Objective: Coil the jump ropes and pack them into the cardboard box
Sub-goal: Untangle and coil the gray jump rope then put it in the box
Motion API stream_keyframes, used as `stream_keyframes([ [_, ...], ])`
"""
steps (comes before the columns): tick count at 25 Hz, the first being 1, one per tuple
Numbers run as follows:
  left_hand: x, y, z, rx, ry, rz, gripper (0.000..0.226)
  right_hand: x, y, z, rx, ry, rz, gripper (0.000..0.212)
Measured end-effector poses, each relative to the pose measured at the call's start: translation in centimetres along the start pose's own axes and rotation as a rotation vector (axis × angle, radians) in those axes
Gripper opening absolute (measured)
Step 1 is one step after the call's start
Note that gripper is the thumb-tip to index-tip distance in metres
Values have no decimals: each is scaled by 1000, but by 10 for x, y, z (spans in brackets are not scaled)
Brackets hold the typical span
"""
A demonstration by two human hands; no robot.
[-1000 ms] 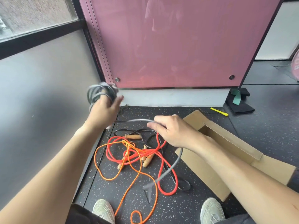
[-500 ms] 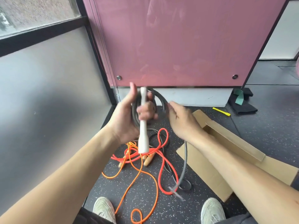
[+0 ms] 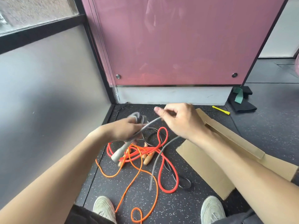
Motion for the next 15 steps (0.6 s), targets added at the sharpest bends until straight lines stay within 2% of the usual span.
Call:
stream_keyframes([
  [1, -4, 7, 25, -236, -160, -12, 58, 4, 7, -10, -14, 82, 11, 52],
  [3, -13, 35, 49, -650, -352, 5, 77, 12, 20, -23, -14, 207, 65, 60],
  [5, -20, 72, 48, -877, -415, 174, 67, 17, 32, -22, 17, 230, 167, 65],
  [6, -20, 84, 41, -959, -388, 266, 59, 18, 37, -16, 37, 186, 239, 66],
  [8, -16, 98, 21, -1096, -205, 397, 53, 12, 38, 5, 49, 10, 331, 67],
  [12, -10, 75, -50, -1336, 425, 630, 39, -19, 23, 61, -103, -466, 278, 64],
  [13, -10, 62, -62, -1285, 567, 614, 33, -28, 16, 70, -123, -545, 244, 58],
  [14, -13, 45, -74, -1104, 722, 553, 29, -35, 9, 76, -154, -594, 197, 52],
  [15, -20, 35, -85, -763, 851, 474, 28, -38, -1, 78, -198, -616, 126, 47],
])
Point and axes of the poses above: each hand's wrist, its own x-axis towards the middle knuckle, its own z-axis out of the palm, y = z × x, the point moved 9 cm from there along x, towards the middle knuckle, and after that the axes turned 8 degrees about z, right-handed, at the moved point
